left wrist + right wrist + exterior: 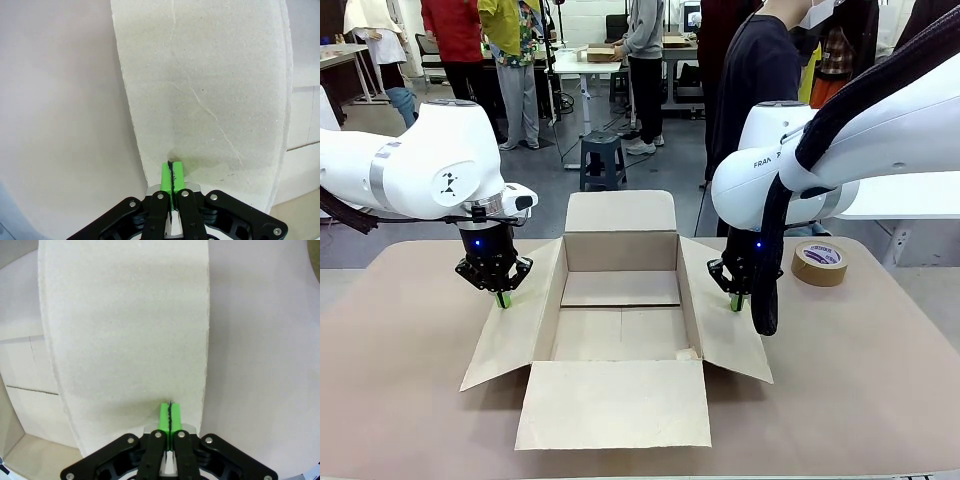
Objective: Wrap the clocks to prevent damage.
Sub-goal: Once the human has placed the objects inside and stepped back, release both hands from the side flaps of the Package Box.
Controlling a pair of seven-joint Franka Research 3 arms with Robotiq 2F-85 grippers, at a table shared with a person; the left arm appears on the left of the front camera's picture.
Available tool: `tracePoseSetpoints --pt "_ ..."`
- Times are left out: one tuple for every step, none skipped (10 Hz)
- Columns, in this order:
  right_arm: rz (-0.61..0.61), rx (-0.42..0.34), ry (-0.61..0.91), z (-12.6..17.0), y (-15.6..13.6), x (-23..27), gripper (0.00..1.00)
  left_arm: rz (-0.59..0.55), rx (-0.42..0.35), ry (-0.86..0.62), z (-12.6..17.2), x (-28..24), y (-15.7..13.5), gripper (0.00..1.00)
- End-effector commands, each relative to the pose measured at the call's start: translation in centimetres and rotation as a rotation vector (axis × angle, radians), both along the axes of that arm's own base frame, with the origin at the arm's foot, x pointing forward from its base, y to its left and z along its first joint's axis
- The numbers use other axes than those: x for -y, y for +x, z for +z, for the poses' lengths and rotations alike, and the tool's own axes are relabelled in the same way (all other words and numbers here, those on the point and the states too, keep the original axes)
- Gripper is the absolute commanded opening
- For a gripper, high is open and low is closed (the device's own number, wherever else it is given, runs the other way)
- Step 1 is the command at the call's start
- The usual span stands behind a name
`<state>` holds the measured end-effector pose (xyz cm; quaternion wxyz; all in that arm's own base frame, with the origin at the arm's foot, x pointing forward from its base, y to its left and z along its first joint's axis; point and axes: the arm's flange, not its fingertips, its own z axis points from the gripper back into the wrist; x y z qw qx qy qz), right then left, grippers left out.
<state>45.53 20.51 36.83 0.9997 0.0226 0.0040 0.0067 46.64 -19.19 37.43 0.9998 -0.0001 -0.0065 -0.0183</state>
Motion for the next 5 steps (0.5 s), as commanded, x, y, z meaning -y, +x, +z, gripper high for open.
tracePoseSetpoints --pt "-0.002 -0.003 -0.001 -0.13 -0.01 0.04 0.01 0.003 -0.003 0.016 -0.07 -0.11 -0.08 0.0" --pt "-0.002 -0.003 -0.001 -0.13 -0.01 0.04 0.01 0.003 -0.003 0.016 -0.07 -0.11 -0.08 0.0" --pt "-0.002 -0.003 -0.001 -0.13 -0.01 0.04 0.01 0.003 -0.003 0.016 -0.07 -0.11 -0.08 0.0" --pt "-0.002 -0.003 -0.001 -0.13 -0.01 0.04 0.01 0.003 -0.003 0.016 -0.07 -0.11 -0.08 0.0" --pt "-0.002 -0.003 -0.001 -0.13 -0.01 0.04 0.01 0.003 -0.003 0.016 -0.07 -0.11 -0.08 0.0"
